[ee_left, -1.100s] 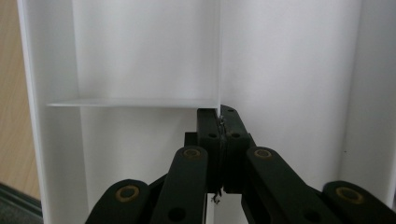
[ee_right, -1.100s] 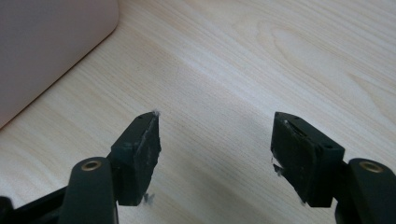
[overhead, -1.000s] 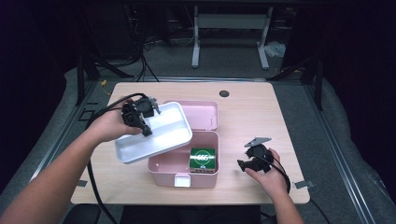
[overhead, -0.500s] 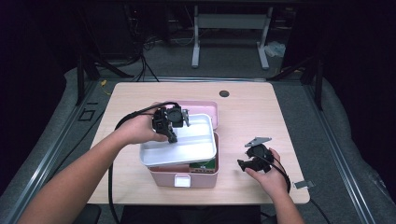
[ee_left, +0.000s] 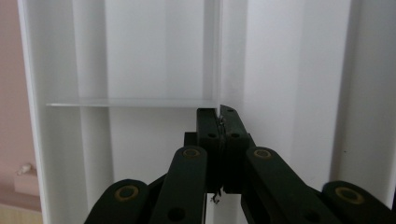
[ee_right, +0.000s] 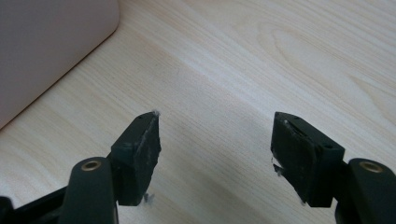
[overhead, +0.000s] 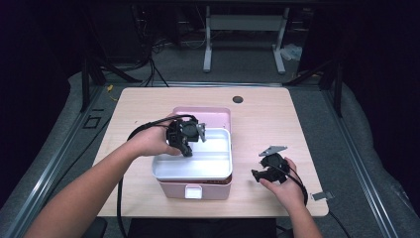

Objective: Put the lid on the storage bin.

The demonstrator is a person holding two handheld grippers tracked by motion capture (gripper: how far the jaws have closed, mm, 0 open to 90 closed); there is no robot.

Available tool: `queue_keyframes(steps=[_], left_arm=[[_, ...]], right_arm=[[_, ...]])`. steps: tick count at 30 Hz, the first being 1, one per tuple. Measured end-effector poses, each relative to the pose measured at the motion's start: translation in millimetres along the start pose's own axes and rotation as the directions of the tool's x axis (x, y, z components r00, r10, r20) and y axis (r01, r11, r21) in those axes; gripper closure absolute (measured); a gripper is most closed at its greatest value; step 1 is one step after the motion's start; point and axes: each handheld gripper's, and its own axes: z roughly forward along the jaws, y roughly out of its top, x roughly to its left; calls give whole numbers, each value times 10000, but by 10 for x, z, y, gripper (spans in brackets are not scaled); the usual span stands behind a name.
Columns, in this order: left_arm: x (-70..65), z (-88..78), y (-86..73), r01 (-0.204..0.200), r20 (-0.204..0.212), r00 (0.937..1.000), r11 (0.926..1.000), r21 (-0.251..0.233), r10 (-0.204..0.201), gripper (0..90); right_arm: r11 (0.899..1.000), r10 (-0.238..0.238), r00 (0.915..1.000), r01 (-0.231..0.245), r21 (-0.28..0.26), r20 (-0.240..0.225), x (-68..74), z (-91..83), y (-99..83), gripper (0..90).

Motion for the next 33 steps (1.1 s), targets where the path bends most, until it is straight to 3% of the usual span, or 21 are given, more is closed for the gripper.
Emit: queue_keyframes(steps=[17,33], left_arm=[[-6,273,38,-82,226,9997,9997,234,77,888],[4,388,-25,144,276,9995,9998,-106,-141,877]], right_arm=[[10000,10,10000,-10,5,-24,-4,0,-4,323],[10000,-23,10000,23,21,-8,5,9,-3,323]])
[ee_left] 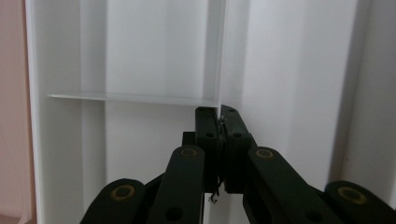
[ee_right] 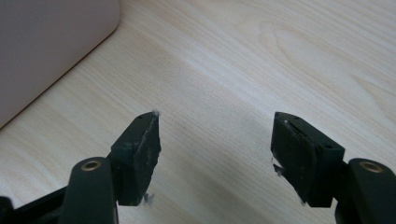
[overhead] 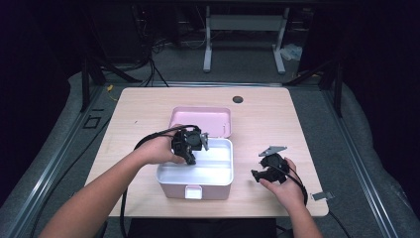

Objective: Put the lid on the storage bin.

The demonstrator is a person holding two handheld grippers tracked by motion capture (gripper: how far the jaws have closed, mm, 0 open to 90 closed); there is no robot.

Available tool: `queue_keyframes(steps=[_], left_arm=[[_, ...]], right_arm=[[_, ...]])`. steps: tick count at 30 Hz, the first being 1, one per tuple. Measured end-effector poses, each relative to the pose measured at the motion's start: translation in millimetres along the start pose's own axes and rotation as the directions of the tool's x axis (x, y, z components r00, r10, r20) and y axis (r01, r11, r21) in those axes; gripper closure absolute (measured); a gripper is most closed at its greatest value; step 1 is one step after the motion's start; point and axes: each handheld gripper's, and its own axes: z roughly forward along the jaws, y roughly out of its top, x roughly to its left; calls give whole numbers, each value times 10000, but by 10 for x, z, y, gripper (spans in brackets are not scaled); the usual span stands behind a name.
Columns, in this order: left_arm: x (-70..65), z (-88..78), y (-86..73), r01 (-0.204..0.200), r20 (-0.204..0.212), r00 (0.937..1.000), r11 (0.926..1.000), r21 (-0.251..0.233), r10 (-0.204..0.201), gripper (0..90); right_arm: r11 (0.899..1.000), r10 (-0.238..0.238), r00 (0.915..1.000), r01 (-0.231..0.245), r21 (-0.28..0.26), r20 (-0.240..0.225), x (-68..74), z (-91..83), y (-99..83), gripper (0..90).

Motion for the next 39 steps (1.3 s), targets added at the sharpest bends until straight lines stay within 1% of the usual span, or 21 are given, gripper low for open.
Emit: queue_keyframes(steps=[3,4,6,8,9,13,15,18,21,22,23,24,26,27,29,33,35,36,37,38,39], left_arm=[[-1,3,-21,44,-57,10000,9998,-191,-45,872],[1,-4,-28,93,-56,9999,9998,-180,-94,867],[6,-3,-54,244,130,9996,9990,-380,-240,836],[5,-2,-81,351,182,9993,9977,-583,-341,808],[1,-8,-92,350,111,9993,9977,-574,-344,800],[-13,-4,-144,585,83,9983,9938,-948,-579,795],[-19,-2,-153,603,40,9982,9929,-1029,-602,800],[-35,-1,-163,658,-42,9978,9918,-1098,-667,798],[-60,0,-170,737,-240,9968,9907,-1141,-769,795],[-66,2,-174,721,-243,9969,9905,-1170,-754,795],[-69,1,-177,792,-284,9961,9898,-1183,-831,794],[-67,2,-180,879,-220,9956,9886,-1225,-912,794],[-63,3,-181,916,-203,9953,9879,-1249,-948,794],[-60,5,-178,974,-183,9948,9873,-1258,-1005,794],[-57,2,-168,975,-158,9949,9885,-1153,-1000,794],[-49,2,-151,1020,-155,9944,9895,-1029,-1041,794],[-45,1,-146,1104,-76,9937,9887,-1015,-1118,790],[-48,0,-144,1064,-72,9942,9894,-987,-1076,780],[-53,1,-140,1030,-85,9945,9900,-966,-1043,771],[-56,1,-134,1003,-106,9948,9906,-928,-1017,770],[-61,0,-128,1001,-163,9947,9912,-872,-1019,770]], right_arm=[[10000,21,10000,-21,-20,-4,-1,-3,0,323],[10000,3,10000,-3,-20,12,-4,-4,0,323],[10000,3,10000,-3,-10,43,-4,-4,-1,323],[10000,11,10000,-11,-7,33,-2,-3,-1,323],[10000,-3,10000,3,0,48,-3,-1,0,323],[10000,9,10000,-9,10,54,-3,4,2,323],[10000,-4,10000,4,-1,45,-1,5,3,323],[10000,-22,10000,22,-26,2,3,7,9,323],[10000,-69,10000,69,-12,35,6,20,23,322],[10000,-37,10000,37,-38,-20,9,25,32,322],[10000,-32,10000,32,-25,36,11,27,46,322],[10000,-10,10000,11,-35,58,12,28,65,322],[9999,4,10000,-4,-151,-4,5,22,117,322],[9997,11,9999,-14,-224,-127,-1,17,150,322],[9996,-69,9998,65,-261,-160,-5,4,231,321],[9991,-228,9992,216,-359,-338,-16,-42,431,326],[9991,-227,9989,212,-378,-416,-28,-64,543,331],[9991,-169,9987,150,-398,-476,-40,-75,594,332],[9991,-123,9988,104,-404,-466,-47,-81,644,332],[9990,-122,9994,107,-428,-337,-55,-88,689,332],[9990,-100,9993,84,-433,-356,-70,-90,731,332]])
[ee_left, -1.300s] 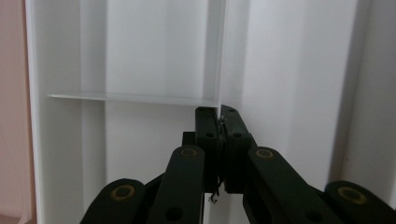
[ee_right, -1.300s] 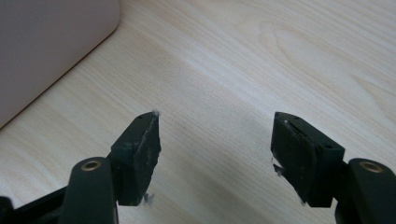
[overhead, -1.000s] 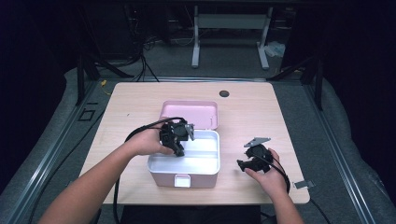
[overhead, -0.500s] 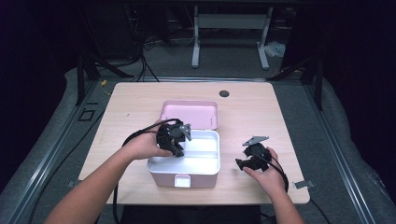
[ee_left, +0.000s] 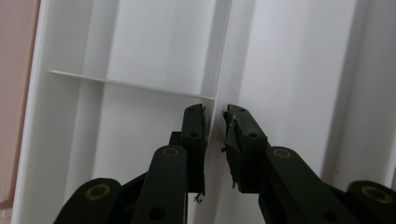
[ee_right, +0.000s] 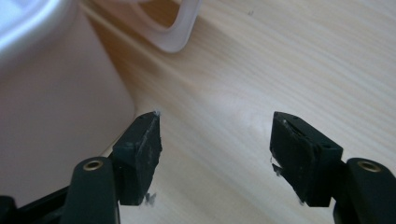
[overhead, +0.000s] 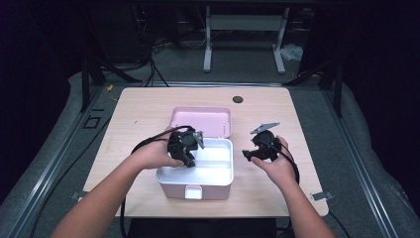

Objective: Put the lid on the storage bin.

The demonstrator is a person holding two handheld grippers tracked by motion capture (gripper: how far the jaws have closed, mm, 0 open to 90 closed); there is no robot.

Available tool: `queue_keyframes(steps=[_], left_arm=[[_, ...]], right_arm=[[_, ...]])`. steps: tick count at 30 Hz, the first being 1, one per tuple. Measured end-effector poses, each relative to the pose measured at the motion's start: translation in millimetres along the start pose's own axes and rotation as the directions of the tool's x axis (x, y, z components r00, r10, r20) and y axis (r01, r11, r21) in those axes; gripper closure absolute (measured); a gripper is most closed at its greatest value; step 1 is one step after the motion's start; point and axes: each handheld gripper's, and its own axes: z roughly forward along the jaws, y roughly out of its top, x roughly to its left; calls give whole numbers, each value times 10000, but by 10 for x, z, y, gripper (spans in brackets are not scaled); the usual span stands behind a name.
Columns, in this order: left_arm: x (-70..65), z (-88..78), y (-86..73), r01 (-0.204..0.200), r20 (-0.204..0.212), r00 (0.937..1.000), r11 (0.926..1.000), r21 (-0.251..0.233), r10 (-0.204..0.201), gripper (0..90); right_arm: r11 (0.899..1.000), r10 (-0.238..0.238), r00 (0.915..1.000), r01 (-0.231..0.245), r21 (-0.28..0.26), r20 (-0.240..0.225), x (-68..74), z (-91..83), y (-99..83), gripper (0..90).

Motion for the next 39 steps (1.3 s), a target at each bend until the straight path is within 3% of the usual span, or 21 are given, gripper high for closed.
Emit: queue_keyframes(steps=[4,11,17,21,25,32,35,39], left_arm=[[2,3,3,43,9,10000,10000,-4,-43,770],[-1,4,4,22,13,10000,10000,-9,-22,770],[5,4,22,-22,29,10000,9999,144,22,771],[8,0,31,-85,22,10000,9997,248,85,771],[15,4,21,-46,120,9999,9999,152,44,772],[16,3,27,-94,140,9999,9998,197,91,773],[18,4,26,-74,154,9999,9998,182,71,773],[24,4,25,-42,167,9999,9999,159,40,780]], right_arm=[[9998,194,9996,-196,-102,-183,-68,9,133,331],[9992,409,9991,-408,37,-67,-139,57,270,358],[9977,600,9982,-600,311,9,-188,120,515,386],[9953,920,9956,-914,324,-172,-232,167,718,383],[9909,1306,9914,-1304,338,-52,-283,244,895,411],[9634,2540,9671,-2541,854,122,-352,470,1122,434],[9461,3138,9494,-3139,799,139,-383,543,1157,487],[9198,3864,9220,-3832,841,-259,-456,584,1154,518]])
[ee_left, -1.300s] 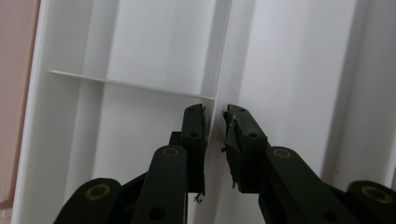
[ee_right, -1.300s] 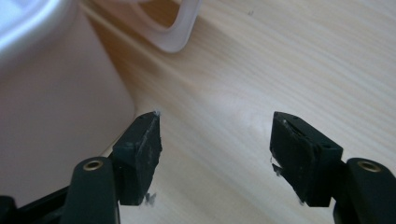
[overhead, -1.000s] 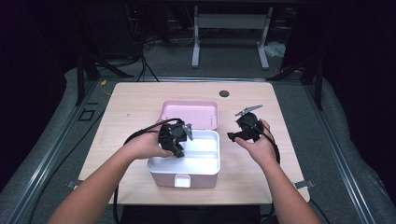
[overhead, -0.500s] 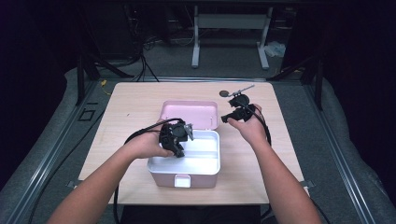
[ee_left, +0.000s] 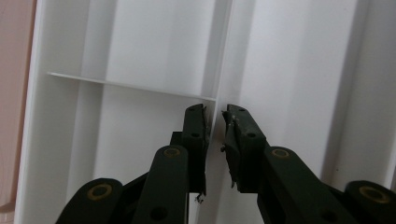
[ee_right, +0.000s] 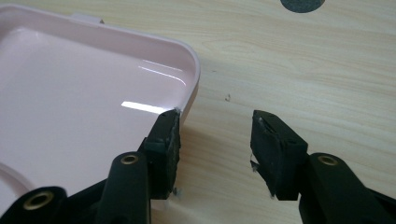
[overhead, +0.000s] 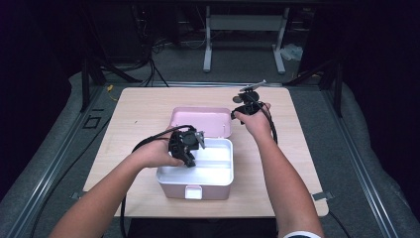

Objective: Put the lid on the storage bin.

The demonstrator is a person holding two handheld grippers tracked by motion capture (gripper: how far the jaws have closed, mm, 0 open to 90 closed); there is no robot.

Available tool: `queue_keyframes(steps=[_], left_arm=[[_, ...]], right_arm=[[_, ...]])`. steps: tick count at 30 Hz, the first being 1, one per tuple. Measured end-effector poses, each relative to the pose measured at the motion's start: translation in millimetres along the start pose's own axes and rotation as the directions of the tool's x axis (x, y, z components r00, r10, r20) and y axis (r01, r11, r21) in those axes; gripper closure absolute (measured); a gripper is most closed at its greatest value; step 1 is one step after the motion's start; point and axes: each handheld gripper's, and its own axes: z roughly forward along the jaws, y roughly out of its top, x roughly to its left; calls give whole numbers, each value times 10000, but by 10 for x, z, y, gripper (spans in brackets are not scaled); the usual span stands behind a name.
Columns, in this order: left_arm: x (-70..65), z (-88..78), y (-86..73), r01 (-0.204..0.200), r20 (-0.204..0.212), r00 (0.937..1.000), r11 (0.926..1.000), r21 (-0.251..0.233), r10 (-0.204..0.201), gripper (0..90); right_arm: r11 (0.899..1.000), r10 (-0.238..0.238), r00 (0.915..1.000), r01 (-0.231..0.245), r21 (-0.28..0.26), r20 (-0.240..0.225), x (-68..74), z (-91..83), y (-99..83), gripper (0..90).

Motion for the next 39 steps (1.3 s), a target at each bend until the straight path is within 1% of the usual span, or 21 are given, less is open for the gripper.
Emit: queue_keyframes(steps=[1,2,4,5,6,7,8,10,12,15,20,21,22,25,26,28,29,33,35,39], left_arm=[[1,0,0,-11,17,10000,10000,1,11,781],[1,1,0,-6,20,10000,10000,-6,6,782],[-1,1,0,-16,-17,10000,10000,4,16,782],[1,0,0,-16,16,10000,10000,3,16,782],[2,1,0,-8,22,10000,10000,0,8,782],[1,-1,3,-19,-6,10000,10000,35,19,782],[1,-1,3,-19,-6,10000,10000,35,19,783],[0,1,4,-18,-22,10000,10000,33,18,783],[2,-1,5,-42,-42,10000,10000,54,43,783],[4,-1,5,-54,-34,10000,10000,53,54,784],[11,1,2,-60,40,10000,10000,-5,60,788],[12,1,1,-52,40,10000,10000,-9,52,790],[13,3,0,-70,47,10000,10000,-29,70,792],[11,1,1,-87,25,10000,10000,4,87,793],[9,1,1,-87,13,10000,10000,-9,87,793],[8,1,-1,-95,-12,10000,10000,-18,95,793],[9,1,-2,-97,-3,10000,10000,-21,97,793],[14,1,-7,-89,47,9999,9999,-55,89,795],[18,0,-7,-94,26,10000,9999,-36,94,799],[34,0,-7,-50,87,9999,10000,-42,50,822]], right_arm=[[9999,129,9999,-130,-44,-83,-12,-1,6,519],[9991,266,9996,-266,-317,-8,-10,5,8,524],[9990,355,9987,-365,-273,-360,-8,-21,27,529],[9976,434,9989,-444,-529,-196,17,5,29,535],[9981,424,9987,-436,-446,-272,24,16,37,538],[9993,362,9984,-367,-111,-435,25,16,51,543],[9987,419,9987,-427,-295,-278,41,52,51,549],[9978,591,9971,-604,-265,-470,39,87,63,578],[9969,783,9948,-786,-19,-655,29,115,74,600],[9934,1145,9899,-1146,36,-831,27,190,76,626],[9877,1559,9806,-1529,337,-1185,10,250,88,650],[9876,1559,9797,-1522,386,-1263,7,258,89,650],[9878,1554,9795,-1525,322,-1282,8,274,89,652],[9850,1711,9737,-1658,473,-1507,6,297,99,655],[9850,1696,9740,-1628,568,-1500,2,303,102,656],[9838,1761,9733,-1691,592,-1473,1,330,103,656],[9830,1807,9717,-1733,609,-1519,0,346,100,655],[9810,1878,9706,-1779,771,-1508,9,380,97,640],[9788,2000,9650,-1891,780,-1695,1,380,94,637],[9785,2022,9638,-1916,758,-1738,1,367,94,647]])
